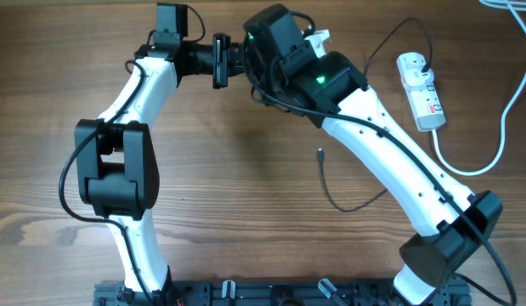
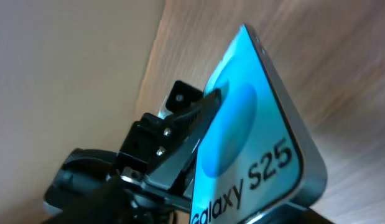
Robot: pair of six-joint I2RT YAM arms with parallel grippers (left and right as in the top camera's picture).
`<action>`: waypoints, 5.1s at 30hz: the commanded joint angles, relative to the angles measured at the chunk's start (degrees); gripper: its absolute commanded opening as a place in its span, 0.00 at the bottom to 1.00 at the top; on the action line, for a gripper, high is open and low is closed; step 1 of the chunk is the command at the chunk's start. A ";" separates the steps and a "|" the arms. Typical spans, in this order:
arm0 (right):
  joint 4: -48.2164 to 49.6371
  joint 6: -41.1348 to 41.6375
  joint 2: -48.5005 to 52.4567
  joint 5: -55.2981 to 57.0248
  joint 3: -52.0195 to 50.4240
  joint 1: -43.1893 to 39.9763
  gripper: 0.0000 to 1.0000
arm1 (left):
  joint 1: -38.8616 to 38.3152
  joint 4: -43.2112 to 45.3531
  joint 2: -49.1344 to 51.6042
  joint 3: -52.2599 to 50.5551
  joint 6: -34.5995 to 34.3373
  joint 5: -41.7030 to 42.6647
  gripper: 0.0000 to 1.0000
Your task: Plug charger to phone and switch on socket
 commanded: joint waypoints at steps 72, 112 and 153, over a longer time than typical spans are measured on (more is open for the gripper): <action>0.59 -69.11 7.21 -9.90 -41.33 -12.59 0.37 | 12.31 -40.63 -19.78 0.85 54.38 -70.66 0.04; -5.90 -75.32 -20.28 -31.34 -31.74 -11.98 0.04 | 8.26 -23.30 -19.78 0.85 70.71 -26.99 0.04; 1.55 -67.80 -25.44 -20.37 -31.58 -3.50 0.04 | -6.23 -12.26 -19.78 0.85 68.22 -18.78 0.04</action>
